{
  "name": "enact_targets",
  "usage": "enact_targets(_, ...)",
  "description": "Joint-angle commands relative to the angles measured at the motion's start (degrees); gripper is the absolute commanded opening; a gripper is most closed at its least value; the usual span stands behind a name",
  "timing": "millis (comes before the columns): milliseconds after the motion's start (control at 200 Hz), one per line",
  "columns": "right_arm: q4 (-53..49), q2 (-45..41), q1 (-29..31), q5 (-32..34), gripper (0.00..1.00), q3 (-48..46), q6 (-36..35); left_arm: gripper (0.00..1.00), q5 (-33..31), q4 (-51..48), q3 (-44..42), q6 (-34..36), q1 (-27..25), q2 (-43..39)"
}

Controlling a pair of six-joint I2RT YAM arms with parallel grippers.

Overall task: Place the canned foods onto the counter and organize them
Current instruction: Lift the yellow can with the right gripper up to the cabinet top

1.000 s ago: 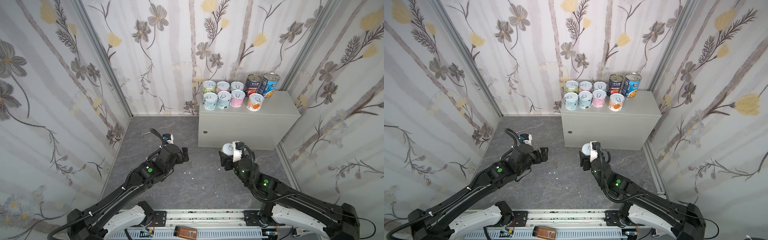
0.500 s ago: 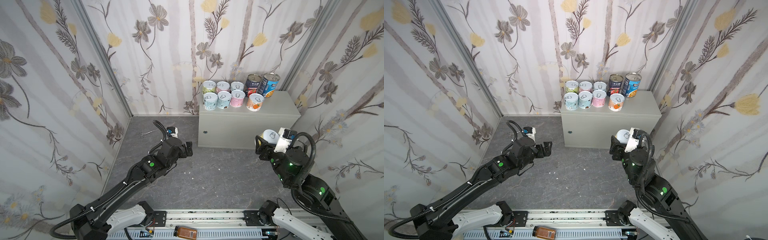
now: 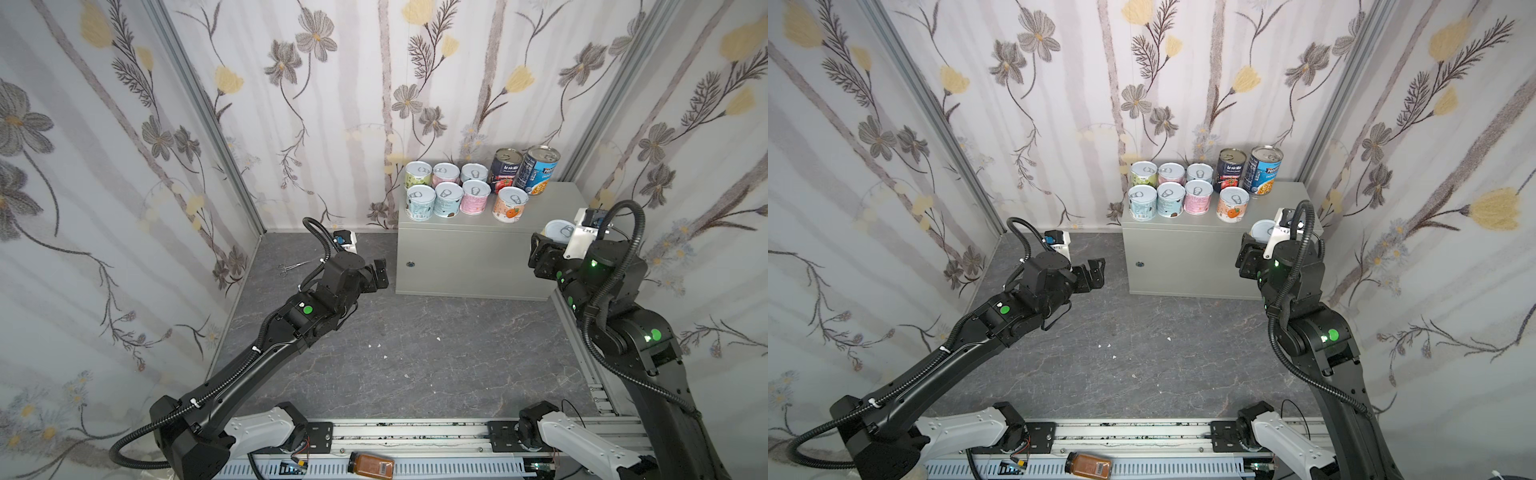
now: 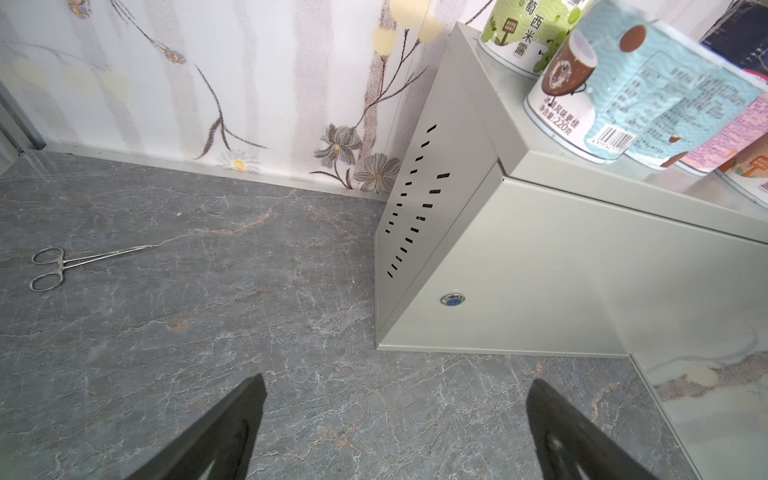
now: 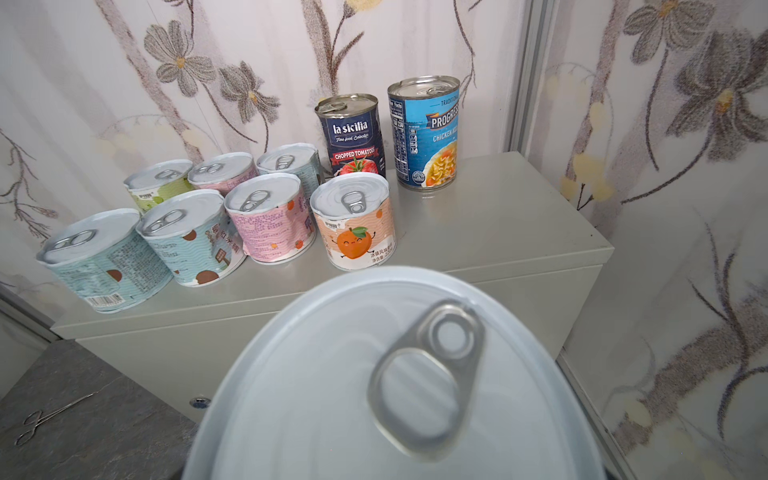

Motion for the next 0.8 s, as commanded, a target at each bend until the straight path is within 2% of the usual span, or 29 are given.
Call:
enact_targets(0, 3.22, 3.93, -4.35, -8.08, 0.61, 2.51, -0.26, 1.00, 1.00, 3.34, 0.40, 0.33, 0.16, 0.19)
enact_targets(230, 4.52, 10.21, -11.39, -10.41, 0.61, 7.05, -0.65, 1.00, 2.14, 4.92, -3.23, 0.07, 0.23, -2.19)
enact_targets(465, 5.14, 14.73, -15.91, -11.68, 0.61, 9.87, -1.46, 1.00, 3.40, 6.21, -5.66, -0.43, 0.20, -3.49)
enact_targets(794, 11.91, 18.51, -18.56, -11.50, 0.60, 7.62, -1.45, 1.00, 2.61, 7.60, -8.85, -1.47, 0.23, -4.85)
